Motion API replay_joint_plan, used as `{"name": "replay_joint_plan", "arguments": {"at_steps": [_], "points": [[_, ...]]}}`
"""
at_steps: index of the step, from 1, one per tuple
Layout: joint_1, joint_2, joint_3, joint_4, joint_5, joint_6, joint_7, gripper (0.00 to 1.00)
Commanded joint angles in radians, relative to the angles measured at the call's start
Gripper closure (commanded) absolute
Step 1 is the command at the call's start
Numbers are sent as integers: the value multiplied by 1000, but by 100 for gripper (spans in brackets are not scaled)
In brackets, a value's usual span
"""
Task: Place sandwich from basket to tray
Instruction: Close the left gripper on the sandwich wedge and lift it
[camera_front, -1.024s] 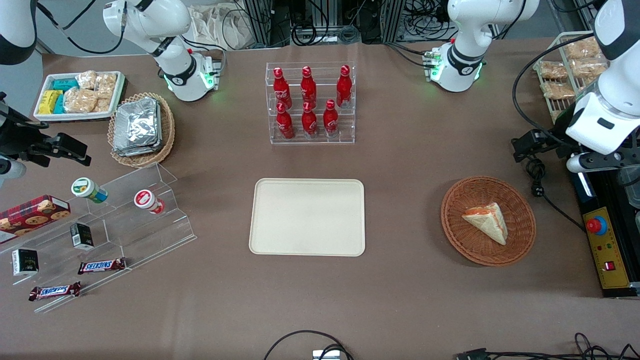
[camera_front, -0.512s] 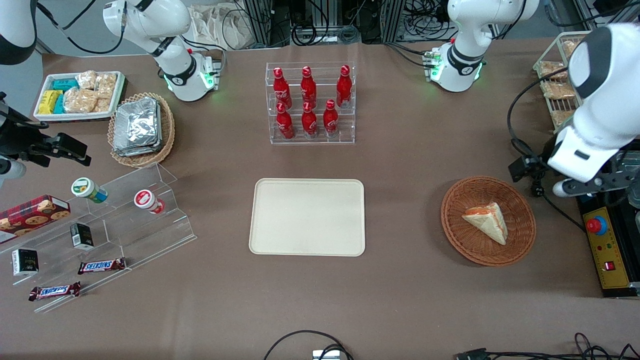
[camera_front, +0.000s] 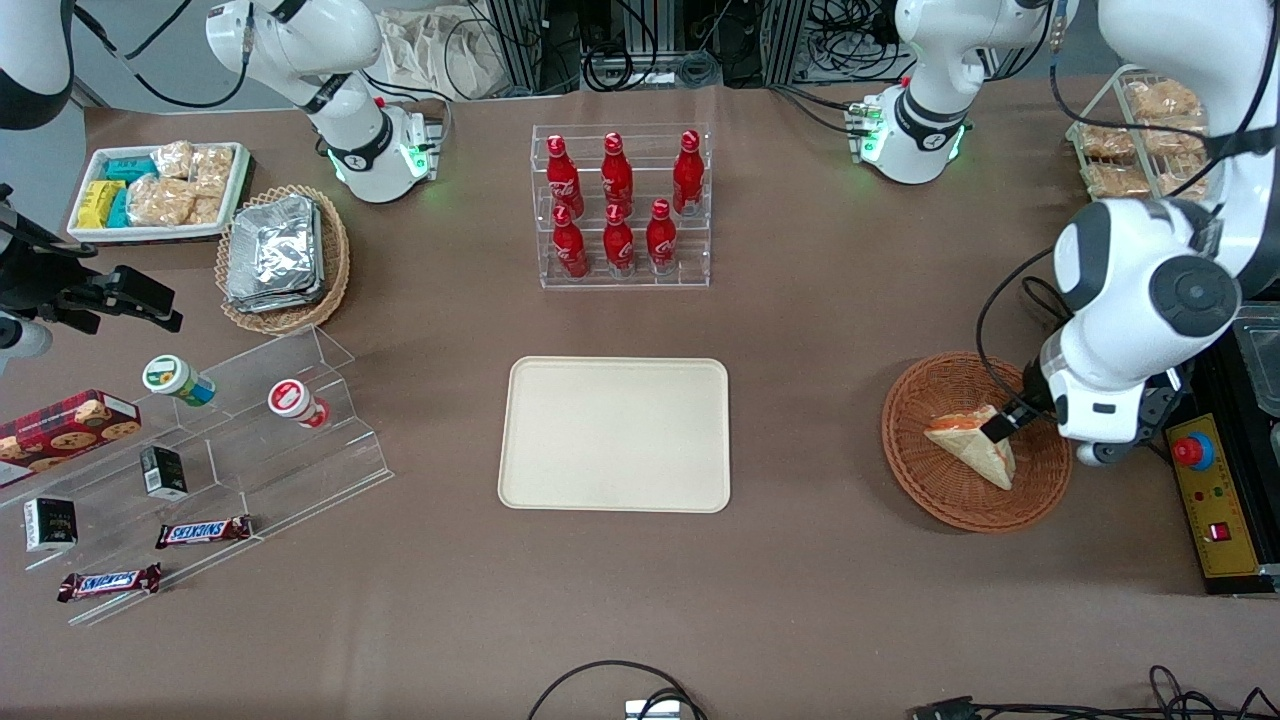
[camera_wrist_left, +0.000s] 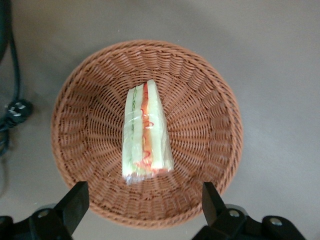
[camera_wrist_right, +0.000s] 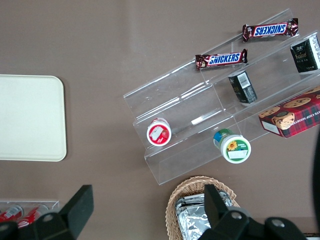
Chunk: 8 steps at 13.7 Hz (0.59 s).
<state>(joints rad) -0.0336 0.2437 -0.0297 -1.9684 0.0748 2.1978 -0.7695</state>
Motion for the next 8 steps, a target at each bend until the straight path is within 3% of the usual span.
{"name": "replay_joint_plan", "arguments": {"at_steps": [1, 6, 7, 8], "points": [[6, 34, 14, -64, 5, 116, -27, 0], [0, 109, 31, -93, -3, 233, -31, 0], [0, 120, 33, -93, -4, 241, -31, 7], [-2, 129, 34, -93, -4, 244, -31, 22]]}}
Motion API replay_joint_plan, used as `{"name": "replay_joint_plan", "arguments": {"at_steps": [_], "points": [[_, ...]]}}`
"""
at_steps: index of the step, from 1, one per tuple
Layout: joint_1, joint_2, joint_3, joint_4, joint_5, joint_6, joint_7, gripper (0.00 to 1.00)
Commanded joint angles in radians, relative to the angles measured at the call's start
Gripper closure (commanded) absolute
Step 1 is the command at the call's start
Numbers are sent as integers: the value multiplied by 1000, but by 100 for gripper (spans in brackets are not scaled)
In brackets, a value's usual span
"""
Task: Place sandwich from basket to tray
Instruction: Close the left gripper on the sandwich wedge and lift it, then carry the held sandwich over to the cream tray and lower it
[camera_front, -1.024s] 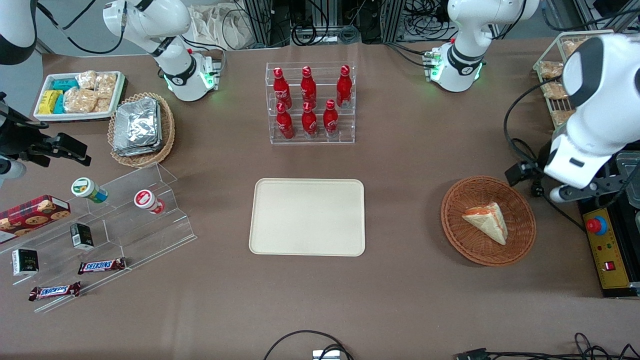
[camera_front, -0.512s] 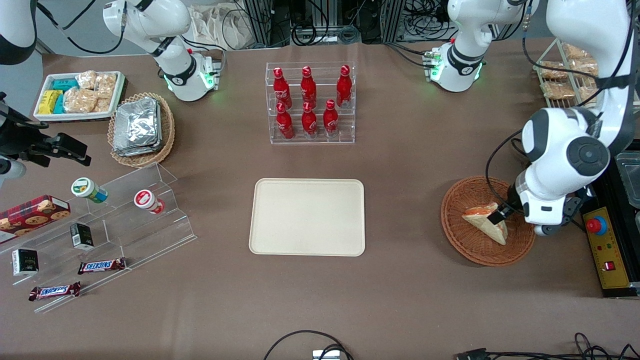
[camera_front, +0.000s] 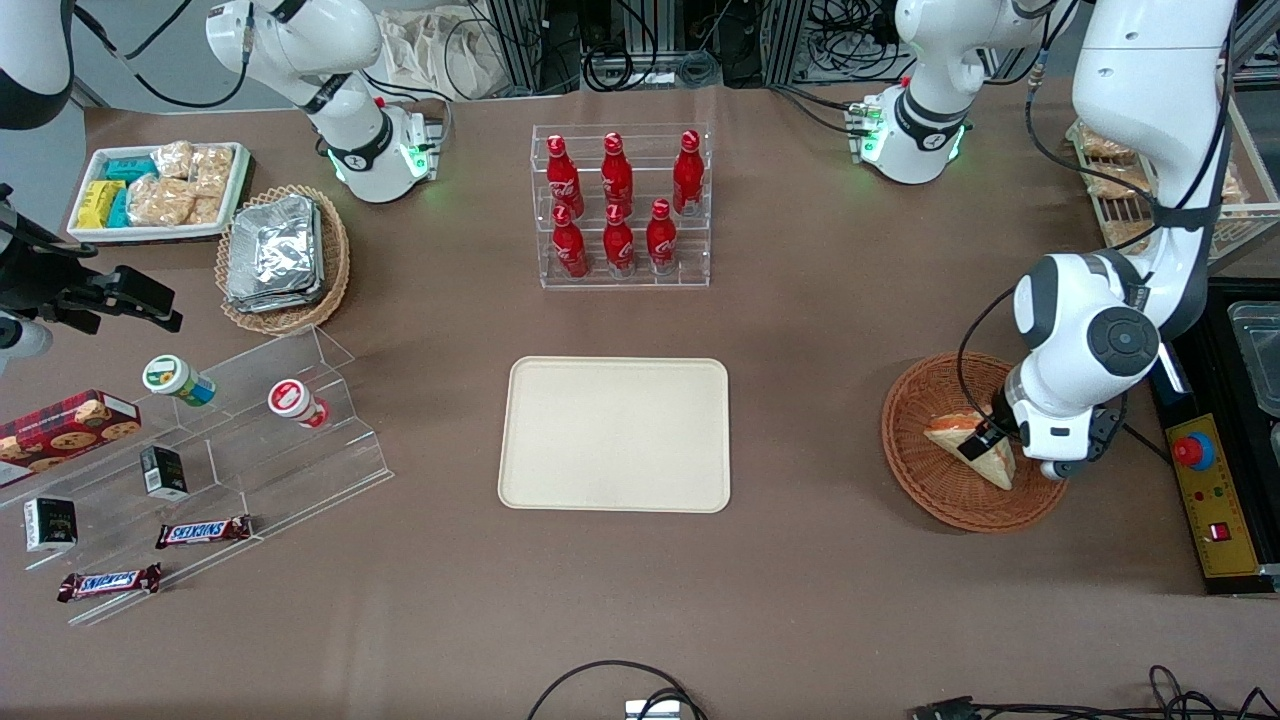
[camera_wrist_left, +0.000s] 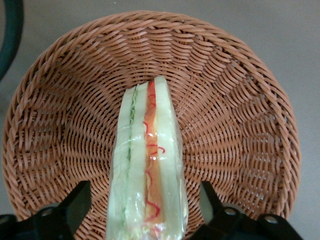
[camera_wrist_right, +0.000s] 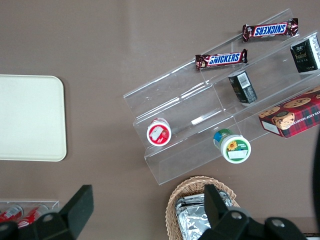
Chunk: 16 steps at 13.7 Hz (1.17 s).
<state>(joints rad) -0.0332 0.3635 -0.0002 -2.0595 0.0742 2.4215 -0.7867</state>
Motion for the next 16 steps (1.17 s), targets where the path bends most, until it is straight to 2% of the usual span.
{"name": "replay_joint_plan", "arguments": {"at_steps": [1, 2, 3, 6, 8, 10, 13, 16], "points": [[-2, 14, 5, 1, -2, 19, -13, 49], [-4, 11, 5, 4, -2, 10, -10, 85], [-5, 5, 5, 6, -2, 7, 3, 100], [-7, -9, 5, 25, 4, -15, 1, 100], [-7, -40, 3, 70, 13, -96, 71, 100], [-7, -66, 2, 180, 9, -278, 195, 100], [-27, -78, -1, 446, -7, -612, 606, 100], [-68, -78, -1, 652, -117, -850, 653, 100]]}}
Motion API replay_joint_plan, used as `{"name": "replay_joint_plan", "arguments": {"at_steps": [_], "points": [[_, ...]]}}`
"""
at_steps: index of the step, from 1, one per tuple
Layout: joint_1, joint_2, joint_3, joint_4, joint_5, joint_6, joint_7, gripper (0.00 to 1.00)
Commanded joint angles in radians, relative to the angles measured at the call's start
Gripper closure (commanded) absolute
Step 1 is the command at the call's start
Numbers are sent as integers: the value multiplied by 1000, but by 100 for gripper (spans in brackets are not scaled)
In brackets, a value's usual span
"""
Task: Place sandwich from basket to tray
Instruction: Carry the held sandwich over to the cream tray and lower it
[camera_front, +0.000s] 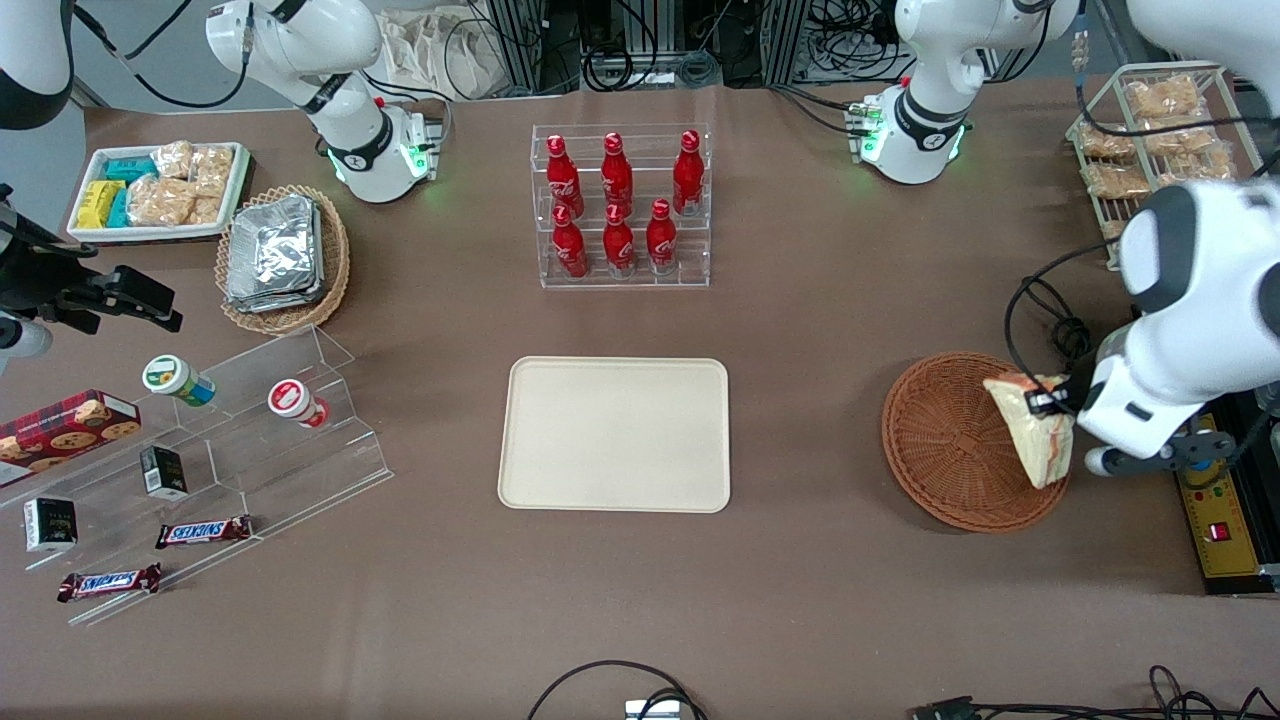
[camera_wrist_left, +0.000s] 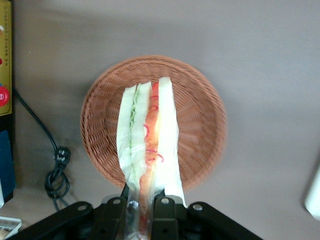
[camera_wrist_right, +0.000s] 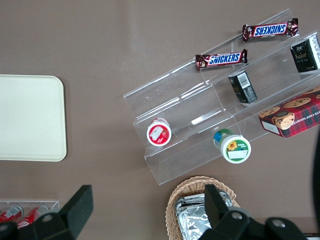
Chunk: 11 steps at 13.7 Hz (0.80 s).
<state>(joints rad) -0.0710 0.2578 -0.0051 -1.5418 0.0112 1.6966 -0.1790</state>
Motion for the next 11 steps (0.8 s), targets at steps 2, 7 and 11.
{"name": "replay_joint_plan", "arguments": {"at_steps": [2, 7, 11], "points": [[-81, 28, -18, 237, -62, -205, 46, 100], [-187, 58, -197, 269, -43, -166, -182, 100], [-249, 164, -306, 218, 82, 26, -411, 100]]}}
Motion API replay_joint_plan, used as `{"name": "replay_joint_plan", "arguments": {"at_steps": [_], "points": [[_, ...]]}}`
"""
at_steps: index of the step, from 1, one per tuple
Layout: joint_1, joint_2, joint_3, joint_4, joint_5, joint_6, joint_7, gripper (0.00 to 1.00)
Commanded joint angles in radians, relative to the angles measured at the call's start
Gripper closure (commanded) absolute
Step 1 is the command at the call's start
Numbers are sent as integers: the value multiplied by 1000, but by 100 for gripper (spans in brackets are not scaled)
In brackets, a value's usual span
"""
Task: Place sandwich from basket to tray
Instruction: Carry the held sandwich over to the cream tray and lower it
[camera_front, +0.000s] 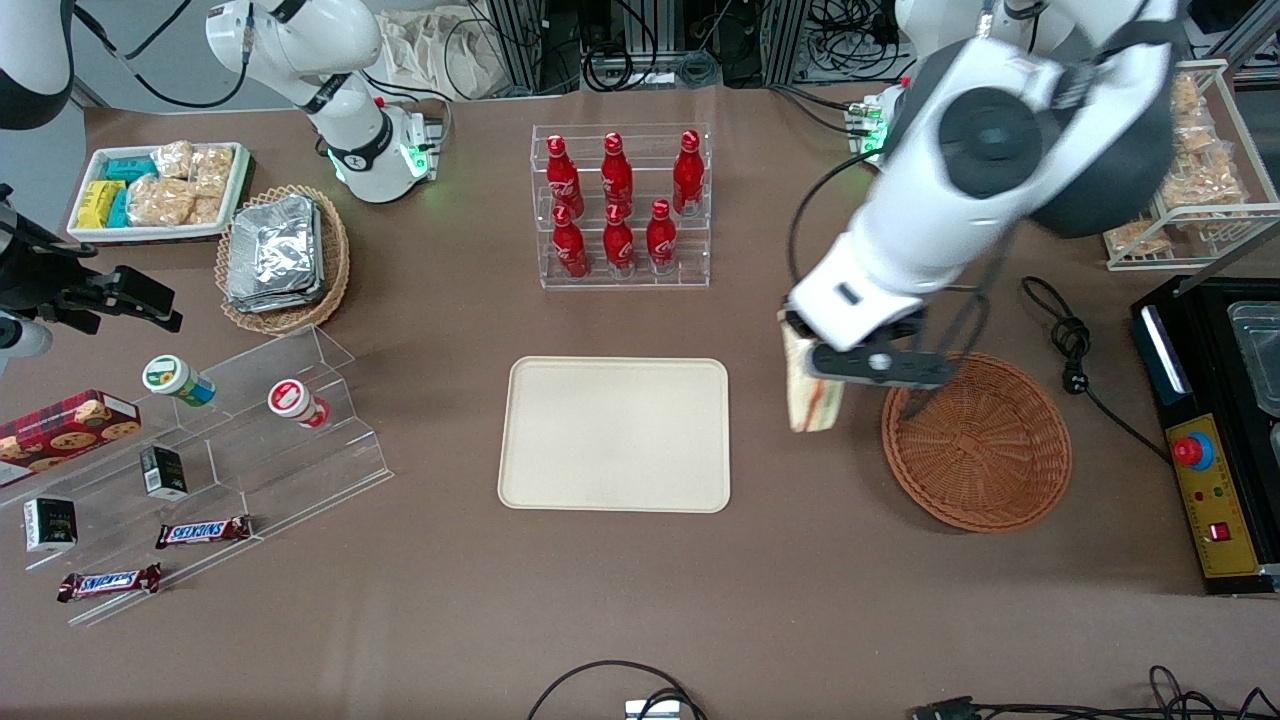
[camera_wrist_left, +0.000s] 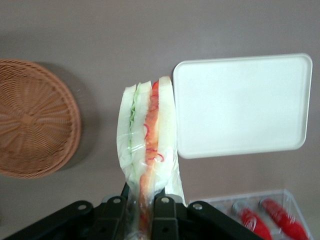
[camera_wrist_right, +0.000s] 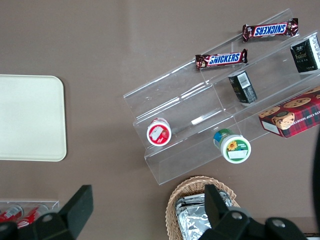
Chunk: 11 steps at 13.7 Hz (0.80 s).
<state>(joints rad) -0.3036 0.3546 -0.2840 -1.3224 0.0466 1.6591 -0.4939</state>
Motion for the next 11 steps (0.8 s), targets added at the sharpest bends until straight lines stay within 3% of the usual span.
{"name": "replay_joint_plan", "arguments": {"at_steps": [1, 7, 11], "points": [[-41, 96, -35, -32, 73, 138, -119, 100], [-123, 320, -32, -124, 297, 416, -129, 100], [-127, 386, -29, -136, 367, 501, -121, 100]]}}
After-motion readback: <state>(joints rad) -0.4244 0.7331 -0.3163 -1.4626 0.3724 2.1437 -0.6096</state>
